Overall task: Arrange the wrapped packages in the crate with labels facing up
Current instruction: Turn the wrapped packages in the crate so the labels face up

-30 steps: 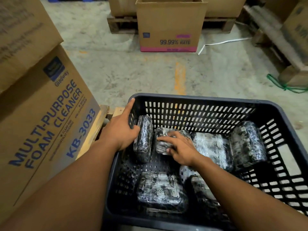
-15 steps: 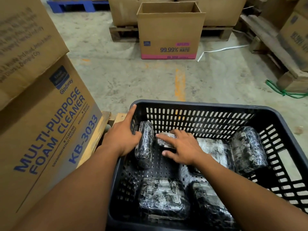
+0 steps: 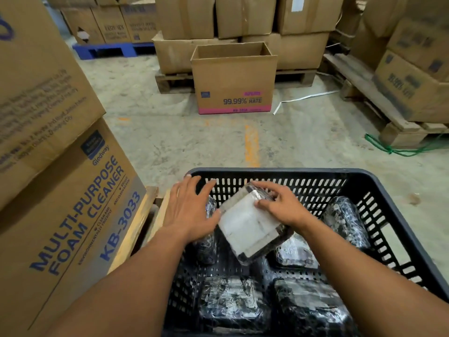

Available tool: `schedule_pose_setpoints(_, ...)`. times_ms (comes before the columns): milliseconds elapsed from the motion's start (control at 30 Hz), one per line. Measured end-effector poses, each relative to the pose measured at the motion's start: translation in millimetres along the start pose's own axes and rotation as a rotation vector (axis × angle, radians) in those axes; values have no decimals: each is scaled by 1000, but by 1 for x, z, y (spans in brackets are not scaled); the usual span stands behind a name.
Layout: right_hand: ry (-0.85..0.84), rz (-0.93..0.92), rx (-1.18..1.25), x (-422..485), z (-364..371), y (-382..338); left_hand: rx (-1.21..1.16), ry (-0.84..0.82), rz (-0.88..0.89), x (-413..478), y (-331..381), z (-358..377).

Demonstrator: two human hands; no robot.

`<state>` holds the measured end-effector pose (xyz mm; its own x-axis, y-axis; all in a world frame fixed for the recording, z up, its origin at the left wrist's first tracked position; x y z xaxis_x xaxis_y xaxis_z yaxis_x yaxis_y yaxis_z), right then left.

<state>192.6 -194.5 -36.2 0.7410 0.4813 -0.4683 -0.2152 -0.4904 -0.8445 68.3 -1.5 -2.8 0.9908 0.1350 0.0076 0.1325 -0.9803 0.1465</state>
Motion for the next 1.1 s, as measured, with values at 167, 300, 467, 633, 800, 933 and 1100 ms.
schedule_pose_setpoints(167, 3, 43, 424, -10, -33, -2, -652, 48, -203, 2, 22, -1)
schedule_pose_setpoints(300, -63, 92, 554, -11, -30, -1, -1094, 14, -375, 1, 24, -4)
schedule_pose_setpoints(467, -170, 108, 564, -16, -18, -12, -1351, 7, -370, 4, 14, -11)
schedule_pose_setpoints(633, -112, 74, 472, -16, -7, -21, -1283, 133, -431, 2, 5, -13)
schedule_pose_setpoints(800, 29, 83, 715, -10, -9, -8, -1379, 156, -595, -1, 0, -7)
schedule_pose_setpoints(933, -151, 122, 535, -13, -9, -8, -1441, 190, -543, 2, -5, -4)
schedule_pose_setpoints(1100, -236, 113, 450, -16, 6, -18, -1413, 235, -536, 3, -11, -8)
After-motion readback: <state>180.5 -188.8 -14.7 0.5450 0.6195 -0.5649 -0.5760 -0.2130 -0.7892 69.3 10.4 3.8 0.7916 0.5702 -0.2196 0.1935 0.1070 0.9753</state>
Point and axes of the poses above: each hand's wrist, its own x-axis towards the middle knuckle, its own z-axis out of the palm, y = z × x, the point moved 6 cm from there along x, towards the middle knuckle, and after that the axes turned 11 degrees about z, right-handed, at the moved point
